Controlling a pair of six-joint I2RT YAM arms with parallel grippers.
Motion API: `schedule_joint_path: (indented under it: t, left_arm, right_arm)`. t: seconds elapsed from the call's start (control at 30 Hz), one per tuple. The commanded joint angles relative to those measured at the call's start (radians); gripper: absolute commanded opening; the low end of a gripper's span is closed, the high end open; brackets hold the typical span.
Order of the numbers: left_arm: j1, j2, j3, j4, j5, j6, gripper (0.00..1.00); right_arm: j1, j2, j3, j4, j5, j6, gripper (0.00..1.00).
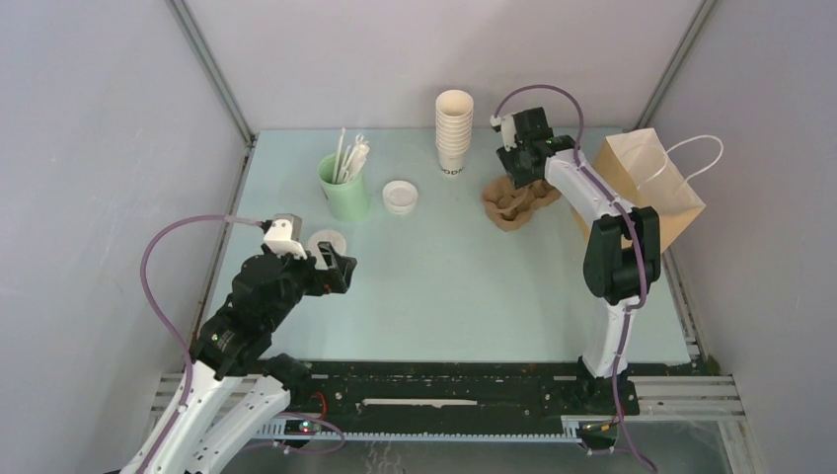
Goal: Pack the takeout coffee
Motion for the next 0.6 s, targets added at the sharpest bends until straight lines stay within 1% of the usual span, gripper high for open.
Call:
schedule_joint_path:
  t: [0.0, 0.03, 0.07, 0.13, 0.23, 0.37, 0.57]
  left_arm:
    - [0.005, -0.002, -0.008, 0.019, 0.012, 0.018, 1.0]
    - [0.005, -0.004, -0.009, 0.019, 0.011, 0.018, 1.0]
    - [0.005, -0.004, -0.009, 0.02, 0.01, 0.019, 1.0]
    - [0.005, -0.004, -0.009, 0.019, 0.009, 0.018, 1.0]
    - [0.005, -0.005, -0.009, 0.019, 0.014, 0.018, 1.0]
    - [0.005, -0.004, -0.009, 0.021, 0.014, 0.019, 1.0]
    - [0.006, -0.001, -0.005, 0.021, 0.021, 0.018, 1.0]
  right_arm:
    - [-0.004, -0.04, 0.004, 0.051, -0.056, 0.021, 0.31]
    - [-0.005, -0.063, -0.027, 0.106, -0.098, 0.03, 0.31]
    - [-0.004, -0.077, -0.038, 0.116, -0.104, 0.04, 0.31]
    - [-0.007, -0.076, -0.031, 0.107, -0.095, 0.049, 0.32]
    - [-0.026, -0.068, 0.013, 0.047, -0.09, 0.061, 0.31]
    - [-0.039, -0.14, -0.034, 0.069, -0.113, 0.063, 0.31]
    - [0.022, -0.26, -0.107, 0.106, -0.152, 0.054, 0.3]
